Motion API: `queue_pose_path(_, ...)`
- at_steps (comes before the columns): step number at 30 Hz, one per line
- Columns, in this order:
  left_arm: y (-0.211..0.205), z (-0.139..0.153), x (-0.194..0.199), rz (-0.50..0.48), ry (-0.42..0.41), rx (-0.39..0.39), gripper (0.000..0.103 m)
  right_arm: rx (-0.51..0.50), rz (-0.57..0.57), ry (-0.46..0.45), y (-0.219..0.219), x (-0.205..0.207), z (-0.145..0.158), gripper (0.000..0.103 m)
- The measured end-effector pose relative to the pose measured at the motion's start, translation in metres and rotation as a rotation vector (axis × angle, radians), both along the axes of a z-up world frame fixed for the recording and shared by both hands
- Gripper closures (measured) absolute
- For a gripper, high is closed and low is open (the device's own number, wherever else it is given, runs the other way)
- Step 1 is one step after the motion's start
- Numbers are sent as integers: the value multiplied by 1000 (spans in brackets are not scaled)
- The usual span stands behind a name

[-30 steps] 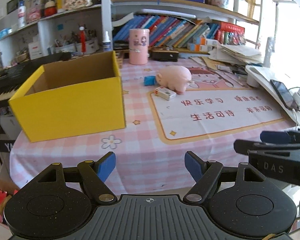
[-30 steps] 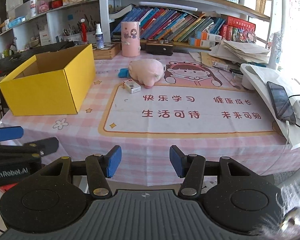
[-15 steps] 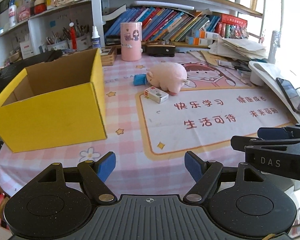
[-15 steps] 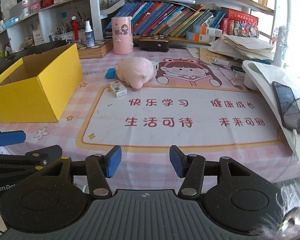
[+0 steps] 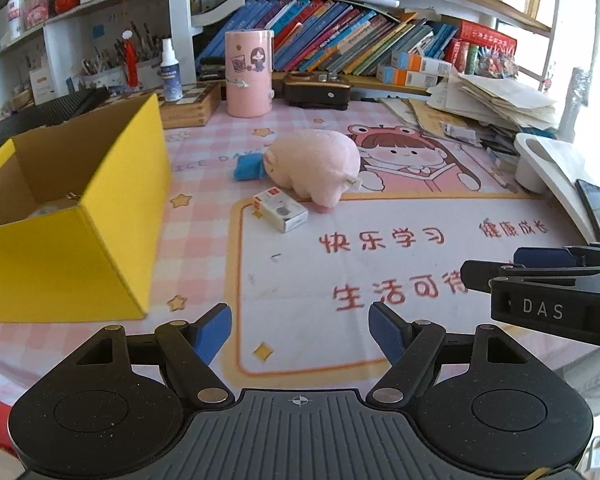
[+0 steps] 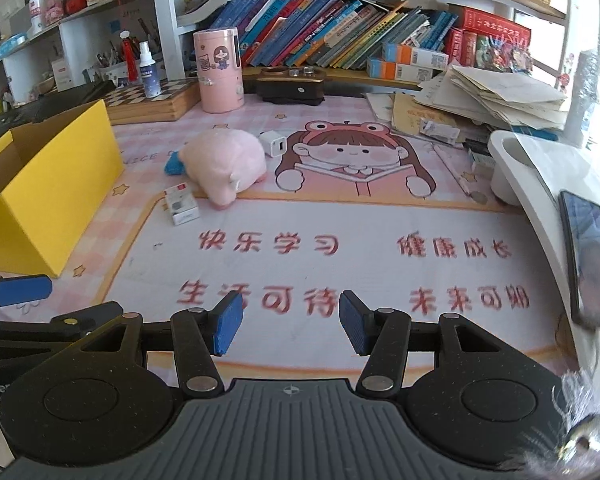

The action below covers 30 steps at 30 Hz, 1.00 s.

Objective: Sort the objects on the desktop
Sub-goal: 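Move both tools toward the pink plush pig and white card box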

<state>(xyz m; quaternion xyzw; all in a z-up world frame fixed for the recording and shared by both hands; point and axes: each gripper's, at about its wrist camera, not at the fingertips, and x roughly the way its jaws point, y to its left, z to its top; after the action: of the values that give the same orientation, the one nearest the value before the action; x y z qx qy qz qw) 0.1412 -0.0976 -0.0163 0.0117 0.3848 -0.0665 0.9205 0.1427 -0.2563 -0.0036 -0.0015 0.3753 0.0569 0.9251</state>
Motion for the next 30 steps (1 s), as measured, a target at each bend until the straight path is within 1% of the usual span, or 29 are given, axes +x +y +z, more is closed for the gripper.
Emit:
queue_pose_path(7, -20, -4, 26, 66, 12, -3, 26, 7, 54, 4, -23, 36, -2, 52)
queue_pose_path(13, -24, -8, 48, 134, 4, 5, 26, 24, 98, 13, -36, 66, -5, 52)
queue_pose_path(18, -24, -12, 74, 190, 5, 33, 27, 46, 132, 15, -40, 90, -6, 52)
queue_pose_path(26, -23, -23, 117, 236, 7, 36, 27, 63, 184, 16, -33, 127, -5, 52)
queue_pose_path(30, -24, -32, 138, 245, 25, 33, 29, 56, 202, 7, -30, 141, -5, 51)
